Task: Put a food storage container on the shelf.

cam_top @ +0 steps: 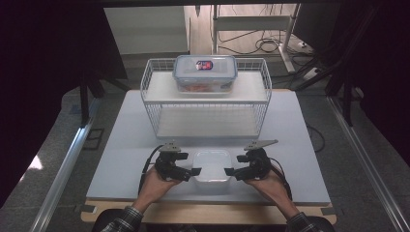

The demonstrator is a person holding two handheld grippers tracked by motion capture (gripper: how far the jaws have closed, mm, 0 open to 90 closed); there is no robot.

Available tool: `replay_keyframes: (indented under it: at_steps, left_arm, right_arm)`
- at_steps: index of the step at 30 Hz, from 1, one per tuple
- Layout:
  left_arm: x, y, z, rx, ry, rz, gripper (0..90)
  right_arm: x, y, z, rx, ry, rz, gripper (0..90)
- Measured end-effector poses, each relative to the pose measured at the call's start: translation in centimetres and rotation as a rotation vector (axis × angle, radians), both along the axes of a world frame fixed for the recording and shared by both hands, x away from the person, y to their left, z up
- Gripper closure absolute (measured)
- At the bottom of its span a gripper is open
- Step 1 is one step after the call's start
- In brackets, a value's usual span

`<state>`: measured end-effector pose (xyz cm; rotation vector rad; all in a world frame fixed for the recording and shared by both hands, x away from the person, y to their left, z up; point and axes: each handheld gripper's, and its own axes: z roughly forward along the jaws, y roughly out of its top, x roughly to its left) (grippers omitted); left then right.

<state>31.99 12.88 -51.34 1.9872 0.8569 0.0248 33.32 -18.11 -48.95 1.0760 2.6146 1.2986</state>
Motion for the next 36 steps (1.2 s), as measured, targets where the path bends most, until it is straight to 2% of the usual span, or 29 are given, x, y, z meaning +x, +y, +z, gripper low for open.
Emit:
replay_keyframes:
  at_steps: [7,11,13,16,18,21,23,26,30,36]
  left_arm:
    - [0.0,-0.5,-0.2,-0.040,0.062,-0.063,18.3]
    - [0.0,-0.4,0.1,-0.034,0.092,-0.060,21.5]
    - [-0.2,-0.3,0.2,-0.034,0.114,-0.056,25.1]
    - [-0.8,0.0,0.7,-0.018,0.115,-0.043,35.4]
    - [-1.2,0.0,1.1,0.002,0.102,-0.034,40.9]
    - [-1.6,0.1,1.6,0.000,0.097,-0.006,51.5]
    - [-1.7,0.1,1.8,0.002,0.093,0.014,56.9]
    - [-2.0,0.2,2.1,0.003,0.077,0.056,61.7]
    - [-2.3,0.5,2.6,0.004,0.049,0.114,71.0]
    - [-2.2,0.9,2.4,-0.032,0.069,0.146,77.3]
  right_arm:
    - [0.4,0.6,-0.4,0.042,0.078,0.037,27.2]
    - [0.4,0.7,-0.3,0.044,0.121,0.032,29.7]
    - [0.4,0.6,-0.2,0.049,0.155,0.012,34.1]
    - [0.4,0.2,-0.1,0.064,0.199,-0.008,42.1]
    - [0.2,-0.1,0.2,0.069,0.224,-0.030,49.4]
    - [-0.2,-0.5,0.9,0.074,0.207,-0.060,61.7]
    - [-0.5,-0.5,1.3,0.071,0.209,-0.079,64.7]
    - [-0.9,-0.3,1.7,0.061,0.186,-0.100,68.1]
    - [-1.2,-0.4,1.9,0.099,0.176,-0.115,77.7]
    - [-1.5,-0.1,1.8,0.095,0.117,-0.130,79.6]
